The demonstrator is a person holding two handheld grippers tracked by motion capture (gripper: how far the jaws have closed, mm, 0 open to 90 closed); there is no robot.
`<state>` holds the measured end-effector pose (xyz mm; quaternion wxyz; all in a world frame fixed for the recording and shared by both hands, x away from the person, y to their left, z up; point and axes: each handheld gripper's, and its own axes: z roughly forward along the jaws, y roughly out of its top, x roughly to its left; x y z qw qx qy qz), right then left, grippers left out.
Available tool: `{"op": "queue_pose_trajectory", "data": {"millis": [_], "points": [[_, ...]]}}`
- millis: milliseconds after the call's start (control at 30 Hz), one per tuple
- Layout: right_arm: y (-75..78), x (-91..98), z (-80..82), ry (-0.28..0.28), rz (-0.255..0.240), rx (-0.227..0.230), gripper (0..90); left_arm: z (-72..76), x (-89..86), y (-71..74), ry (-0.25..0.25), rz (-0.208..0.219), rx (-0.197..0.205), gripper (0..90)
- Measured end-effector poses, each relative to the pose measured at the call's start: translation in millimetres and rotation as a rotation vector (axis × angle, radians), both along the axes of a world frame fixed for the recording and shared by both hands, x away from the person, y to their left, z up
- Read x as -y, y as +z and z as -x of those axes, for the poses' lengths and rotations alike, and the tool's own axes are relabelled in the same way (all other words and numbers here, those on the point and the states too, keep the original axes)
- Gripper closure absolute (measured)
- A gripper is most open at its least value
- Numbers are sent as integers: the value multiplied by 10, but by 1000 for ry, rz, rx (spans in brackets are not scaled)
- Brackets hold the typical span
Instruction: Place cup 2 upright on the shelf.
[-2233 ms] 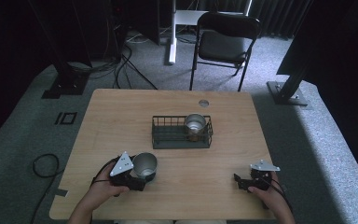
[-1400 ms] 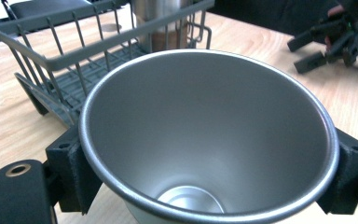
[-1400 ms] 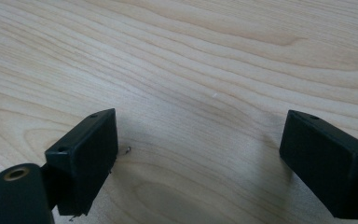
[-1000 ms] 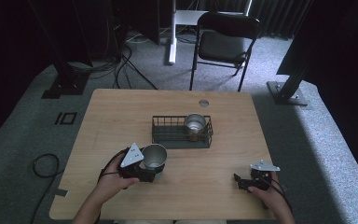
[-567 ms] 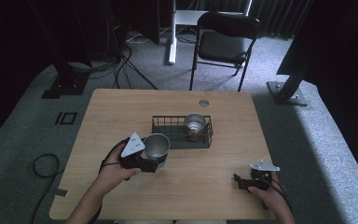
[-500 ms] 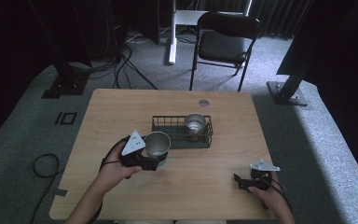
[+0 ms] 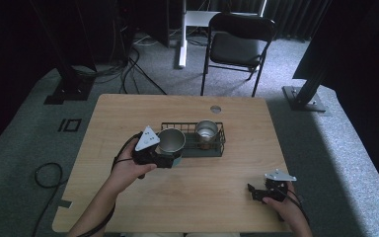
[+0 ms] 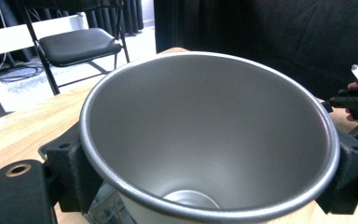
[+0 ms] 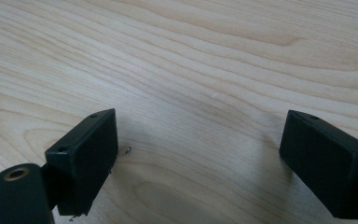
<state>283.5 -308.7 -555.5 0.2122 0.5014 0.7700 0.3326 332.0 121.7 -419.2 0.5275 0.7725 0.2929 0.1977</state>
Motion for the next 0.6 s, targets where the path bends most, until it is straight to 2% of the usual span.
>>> {"op": "queue_pose_trajectory", "data": {"millis": [267,333,500,600], "points": [[1,0,0,0,1,-1,111,-151,34,128,57,21,13,139],[0,0,0,-1,0,0,111,-189,41,144,71,31,14,139],[0,0,0,-1,0,-1,111,-263,89,154,87,22,15,139],[0,0,0,0,1,0,111,-314,117,155,100,35,9,139]]}}
